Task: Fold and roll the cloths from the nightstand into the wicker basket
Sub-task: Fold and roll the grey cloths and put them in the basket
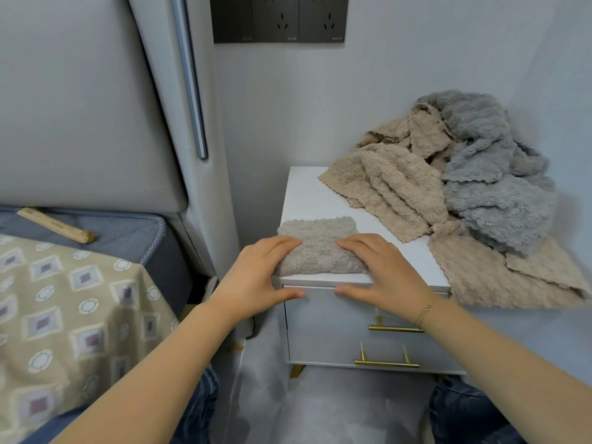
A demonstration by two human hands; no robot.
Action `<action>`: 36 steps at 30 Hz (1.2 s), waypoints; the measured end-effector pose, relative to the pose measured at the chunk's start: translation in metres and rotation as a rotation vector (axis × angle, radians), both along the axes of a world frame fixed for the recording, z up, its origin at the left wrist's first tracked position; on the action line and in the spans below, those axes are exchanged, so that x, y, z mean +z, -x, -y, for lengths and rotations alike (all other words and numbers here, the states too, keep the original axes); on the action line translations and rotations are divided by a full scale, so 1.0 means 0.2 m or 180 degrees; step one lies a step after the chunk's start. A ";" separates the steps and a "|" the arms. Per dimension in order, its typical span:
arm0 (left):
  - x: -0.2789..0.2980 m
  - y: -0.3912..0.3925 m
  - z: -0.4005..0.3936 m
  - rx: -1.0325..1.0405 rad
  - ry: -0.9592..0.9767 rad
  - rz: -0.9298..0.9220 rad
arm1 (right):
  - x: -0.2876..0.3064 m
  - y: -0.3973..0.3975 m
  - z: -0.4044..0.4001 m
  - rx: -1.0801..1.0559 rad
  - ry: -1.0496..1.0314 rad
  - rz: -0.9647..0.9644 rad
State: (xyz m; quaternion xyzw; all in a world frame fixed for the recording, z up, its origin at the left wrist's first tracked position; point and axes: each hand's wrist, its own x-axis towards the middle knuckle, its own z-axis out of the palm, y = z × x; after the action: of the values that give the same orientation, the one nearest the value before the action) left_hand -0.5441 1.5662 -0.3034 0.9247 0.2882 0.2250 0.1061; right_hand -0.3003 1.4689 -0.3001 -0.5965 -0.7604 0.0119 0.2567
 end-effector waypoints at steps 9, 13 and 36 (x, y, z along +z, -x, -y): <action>0.09 0.01 0.08 0.0186 0.0516 0.0184 | 0.09 -0.01 0.05 -0.0110 0.0047 -0.0553; 0.11 -0.01 0.06 0.0388 0.1288 0.0465 | 0.14 -0.02 -0.01 -0.0216 0.0461 -0.1210; 0.20 -0.21 -0.17 0.1671 0.2834 0.0282 | 0.13 0.02 -0.42 -0.1208 0.0790 -0.1311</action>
State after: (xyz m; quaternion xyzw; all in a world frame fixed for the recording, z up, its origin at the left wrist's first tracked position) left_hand -0.5022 1.6007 -0.2625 0.6761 0.5735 0.1387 0.4414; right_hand -0.3042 1.5526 -0.2742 -0.7397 -0.5600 0.1772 0.3283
